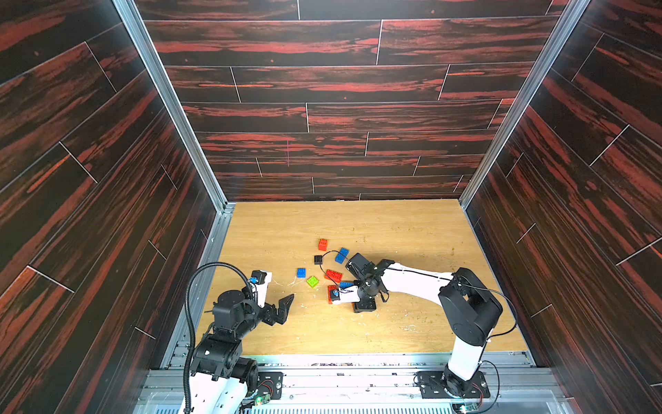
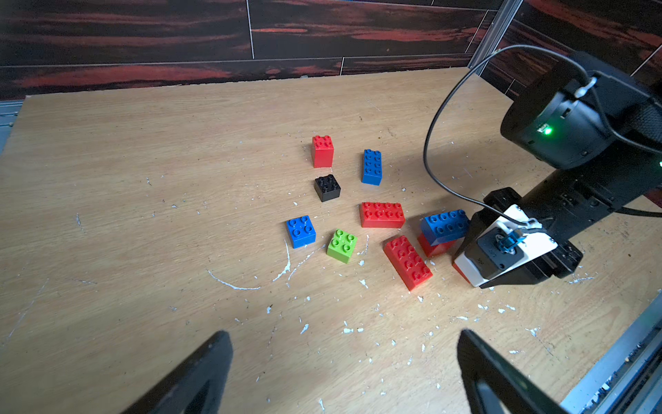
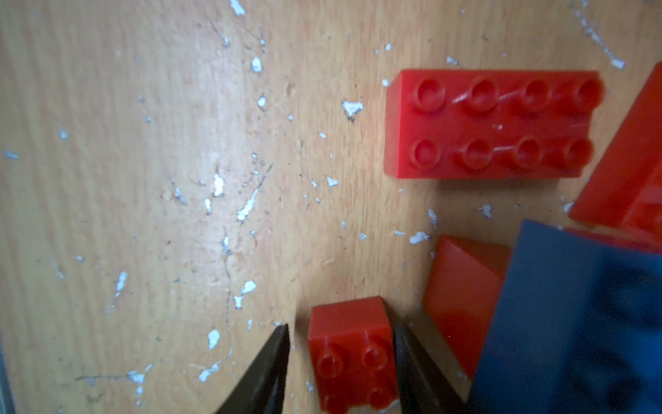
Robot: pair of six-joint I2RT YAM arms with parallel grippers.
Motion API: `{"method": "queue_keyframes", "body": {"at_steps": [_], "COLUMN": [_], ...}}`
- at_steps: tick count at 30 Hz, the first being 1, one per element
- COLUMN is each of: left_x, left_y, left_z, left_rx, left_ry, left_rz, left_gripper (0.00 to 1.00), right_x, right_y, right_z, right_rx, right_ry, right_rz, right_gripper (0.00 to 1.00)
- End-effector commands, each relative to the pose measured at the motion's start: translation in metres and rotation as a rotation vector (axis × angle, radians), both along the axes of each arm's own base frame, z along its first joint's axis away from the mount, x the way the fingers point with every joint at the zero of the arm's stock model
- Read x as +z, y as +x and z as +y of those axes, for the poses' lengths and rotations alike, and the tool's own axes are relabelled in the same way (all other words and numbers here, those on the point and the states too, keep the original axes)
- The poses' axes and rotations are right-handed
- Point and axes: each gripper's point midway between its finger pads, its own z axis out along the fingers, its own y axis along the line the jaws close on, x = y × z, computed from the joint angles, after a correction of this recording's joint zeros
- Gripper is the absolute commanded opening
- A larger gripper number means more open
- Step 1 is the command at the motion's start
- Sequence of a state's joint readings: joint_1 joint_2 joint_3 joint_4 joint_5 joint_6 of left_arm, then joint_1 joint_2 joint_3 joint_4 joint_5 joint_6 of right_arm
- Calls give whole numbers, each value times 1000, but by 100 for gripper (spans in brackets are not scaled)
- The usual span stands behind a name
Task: Assemble the letter f with lego
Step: Pick up the lego brick from the center of the board.
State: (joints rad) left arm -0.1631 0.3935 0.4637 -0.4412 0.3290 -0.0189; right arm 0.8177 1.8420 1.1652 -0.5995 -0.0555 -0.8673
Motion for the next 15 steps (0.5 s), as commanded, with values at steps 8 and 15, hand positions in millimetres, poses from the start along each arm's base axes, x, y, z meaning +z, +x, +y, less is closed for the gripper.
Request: {"method": "queue_keyframes", "body": {"at_steps": [8, 15], "left_x": [0, 0], "left_y": [0, 0], "left_z": [-1, -2], "left_rx": [-7, -10], "left_ry": [4, 2], "left_rz": [2, 1], "left_gripper": [100, 100], "right_x": [7, 24], "right_y": [-4, -5], "right_z": [-1, 4], "right_rx": [-8, -9], "right_ry": [6, 24], "right_rz": [33, 45], "right_gripper": [36, 28]}}
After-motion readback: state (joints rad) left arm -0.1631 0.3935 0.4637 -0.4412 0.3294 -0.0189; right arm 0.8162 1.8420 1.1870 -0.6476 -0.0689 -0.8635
